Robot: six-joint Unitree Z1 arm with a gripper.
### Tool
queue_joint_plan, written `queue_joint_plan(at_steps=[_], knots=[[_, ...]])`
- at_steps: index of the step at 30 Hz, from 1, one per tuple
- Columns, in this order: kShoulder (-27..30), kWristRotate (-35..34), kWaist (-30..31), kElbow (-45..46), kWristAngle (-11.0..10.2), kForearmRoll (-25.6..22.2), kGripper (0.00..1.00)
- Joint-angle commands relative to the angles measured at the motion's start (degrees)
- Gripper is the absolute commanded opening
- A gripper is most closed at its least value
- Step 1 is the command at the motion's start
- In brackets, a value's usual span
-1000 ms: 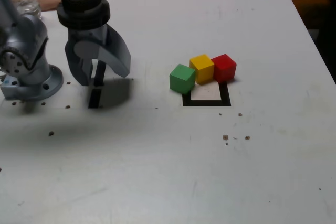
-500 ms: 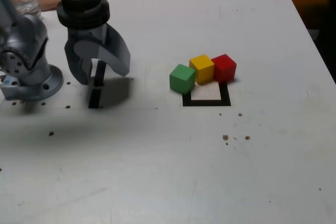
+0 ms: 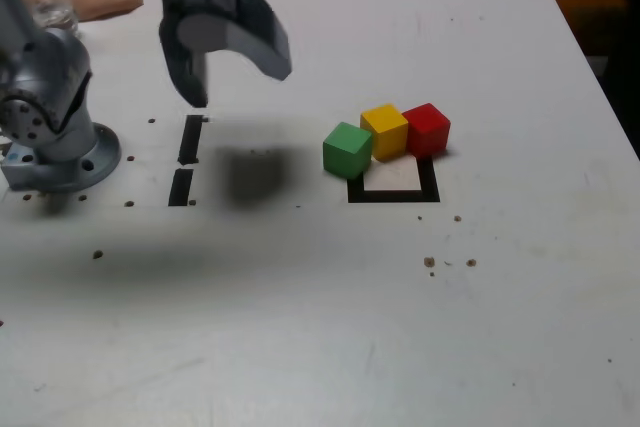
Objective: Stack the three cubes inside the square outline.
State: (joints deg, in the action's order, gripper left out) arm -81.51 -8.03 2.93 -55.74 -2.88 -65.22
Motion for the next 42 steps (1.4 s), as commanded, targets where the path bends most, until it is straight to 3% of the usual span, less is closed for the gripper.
queue_joint_plan(at_steps=[1,5,19,32,42], knots=[[-1.13,0.09,0.45,-4.35,0.16,-2.11,0.90],[-3.71,0.12,1.21,-11.40,0.73,-3.88,0.90],[-15.70,-1.51,8.47,-29.81,6.67,-4.57,0.90],[-26.97,-5.00,12.88,-38.23,8.51,-4.05,0.90],[-30.51,-6.44,12.71,-38.43,9.29,-3.17,0.90]])
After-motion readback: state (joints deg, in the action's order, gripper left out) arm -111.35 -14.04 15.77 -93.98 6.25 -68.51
